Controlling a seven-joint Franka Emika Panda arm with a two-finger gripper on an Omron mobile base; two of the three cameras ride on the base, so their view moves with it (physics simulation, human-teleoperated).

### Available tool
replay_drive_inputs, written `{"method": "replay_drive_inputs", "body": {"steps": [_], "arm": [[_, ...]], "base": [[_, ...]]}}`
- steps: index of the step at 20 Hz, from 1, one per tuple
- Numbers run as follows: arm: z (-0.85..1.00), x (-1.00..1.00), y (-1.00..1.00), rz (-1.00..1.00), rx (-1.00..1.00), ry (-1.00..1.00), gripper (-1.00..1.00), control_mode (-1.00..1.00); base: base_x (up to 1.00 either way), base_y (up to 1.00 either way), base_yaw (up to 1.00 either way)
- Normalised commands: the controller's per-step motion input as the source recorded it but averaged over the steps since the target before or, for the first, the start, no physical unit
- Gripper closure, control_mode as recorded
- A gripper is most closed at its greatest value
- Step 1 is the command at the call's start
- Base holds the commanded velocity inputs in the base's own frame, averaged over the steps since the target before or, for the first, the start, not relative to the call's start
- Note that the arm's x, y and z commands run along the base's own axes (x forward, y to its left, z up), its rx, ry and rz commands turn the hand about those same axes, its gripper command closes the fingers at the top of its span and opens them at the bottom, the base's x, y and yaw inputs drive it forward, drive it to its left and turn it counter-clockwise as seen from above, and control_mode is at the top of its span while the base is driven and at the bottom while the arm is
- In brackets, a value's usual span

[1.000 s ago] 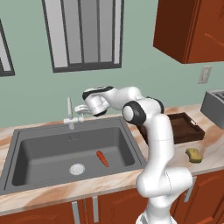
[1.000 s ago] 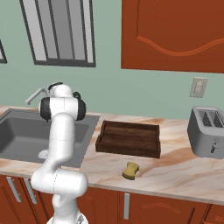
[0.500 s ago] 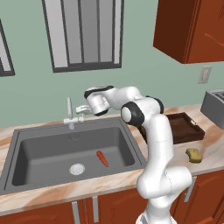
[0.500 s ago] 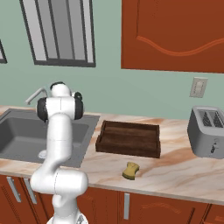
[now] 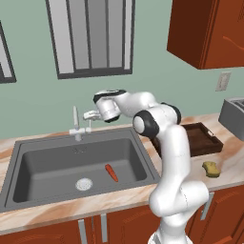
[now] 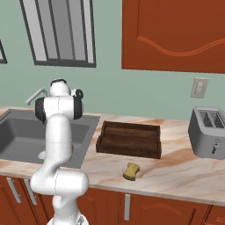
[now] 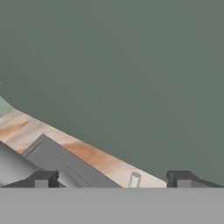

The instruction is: Pick up all produce items and place them in the sink. Turn on the sink faucet to wash them. Then turn the sink off and put them in the tray.

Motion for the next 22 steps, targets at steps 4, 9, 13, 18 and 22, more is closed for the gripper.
{"method": "replay_drive_inputs", "body": {"steps": [4,9,13,18,22], "arm": [[0.46,-0.11,0.00,0.01,0.00,-0.01,-1.00,-1.00],[0.51,-0.17,0.00,0.00,0.00,-0.04,-1.00,-1.00],[0.58,-0.26,0.00,0.00,-0.03,-0.09,-1.00,-1.00],[0.50,-0.43,0.00,0.00,-0.03,-0.08,-1.00,-1.00],[0.43,-0.51,0.00,0.00,-0.03,-0.02,-1.00,-1.00]], "base": [[0.00,0.00,0.00],[0.00,0.00,0.00],[0.00,0.00,0.00],[0.00,0.00,0.00],[0.00,0.00,0.00]]}}
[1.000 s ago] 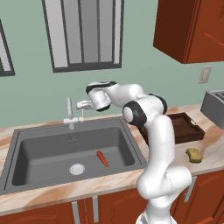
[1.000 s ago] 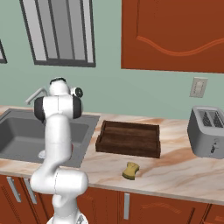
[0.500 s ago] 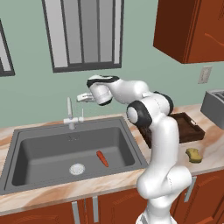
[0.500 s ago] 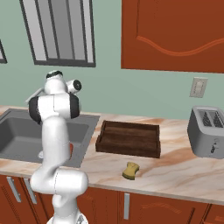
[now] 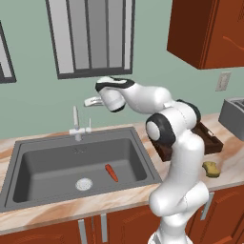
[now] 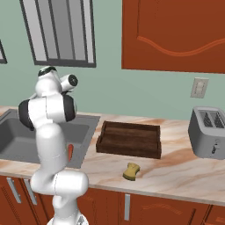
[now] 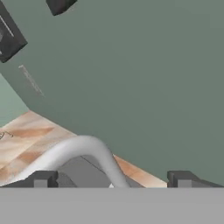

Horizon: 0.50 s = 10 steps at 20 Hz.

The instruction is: Pick up all produce items and place them in the sink. Turn on the sink faucet to wash them. Then turn the sink off and put them in the tray.

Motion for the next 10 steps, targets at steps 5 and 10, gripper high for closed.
{"method": "replay_drive_inputs", "body": {"steps": [5,10], "arm": [[0.35,-0.52,0.00,0.00,-0.03,0.00,-1.00,-1.00],[0.24,-0.52,0.00,-0.01,-0.04,0.00,-1.00,-1.00]], "base": [[0.00,0.00,0.00],[0.00,0.00,0.00]]}}
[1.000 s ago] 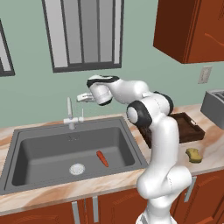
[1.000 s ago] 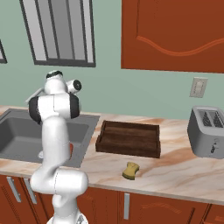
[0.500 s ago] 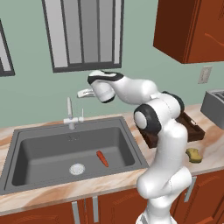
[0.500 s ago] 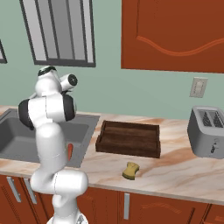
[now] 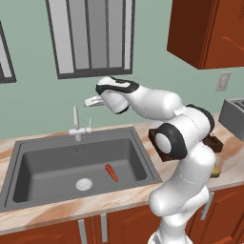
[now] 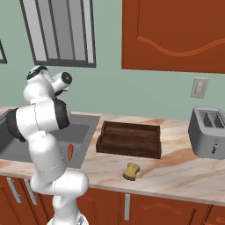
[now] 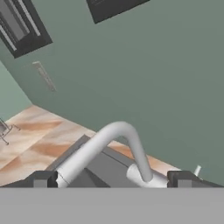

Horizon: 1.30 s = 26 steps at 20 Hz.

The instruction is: Pick up all produce items and place them in the sink. Turn on the sink faucet to wash them. Then turn the sink off and put them in the tray.

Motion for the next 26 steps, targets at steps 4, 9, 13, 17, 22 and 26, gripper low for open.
{"method": "replay_drive_inputs", "body": {"steps": [4,9,13,17,22,26], "arm": [[0.17,-0.52,0.00,-0.03,-0.04,0.01,-1.00,-1.00],[0.16,-0.43,0.00,-0.05,-0.05,0.07,-1.00,-1.00],[0.15,-0.40,0.00,-0.06,-0.06,0.10,-1.00,-1.00],[0.13,-0.40,0.00,-0.07,-0.06,0.11,-1.00,-1.00],[0.06,-0.38,0.00,-0.10,-0.07,0.11,-1.00,-1.00],[0.04,-0.34,0.00,-0.10,-0.08,0.13,-1.00,-1.00]], "base": [[0.00,0.00,0.00],[0.00,0.00,0.00],[0.00,0.00,0.00],[0.00,0.00,0.00],[0.00,0.00,0.00],[0.00,0.00,0.00]]}}
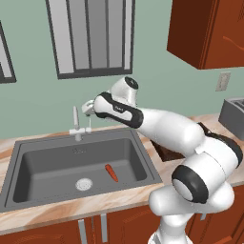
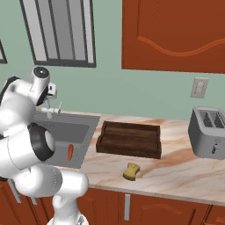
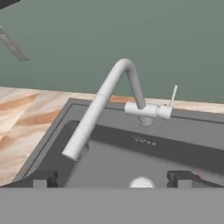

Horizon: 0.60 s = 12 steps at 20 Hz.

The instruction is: Pick up all produce items and place them in the sink. Turn on the sink faucet to wash them. Then turn the sink off and put them in the tray.

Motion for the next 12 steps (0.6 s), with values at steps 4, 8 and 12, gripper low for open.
{"method": "replay_drive_inputs", "body": {"steps": [4,8,12], "arm": [[0.03,-0.33,0.00,-0.09,-0.07,0.12,-1.00,-1.00],[0.00,-0.32,0.00,-0.08,-0.07,0.11,-1.00,-1.00],[0.00,-0.30,-0.04,-0.06,-0.07,0.09,-1.00,-1.00]], "base": [[0.00,0.00,0.00],[0.00,0.00,0.00],[0.00,0.00,0.00]]}}
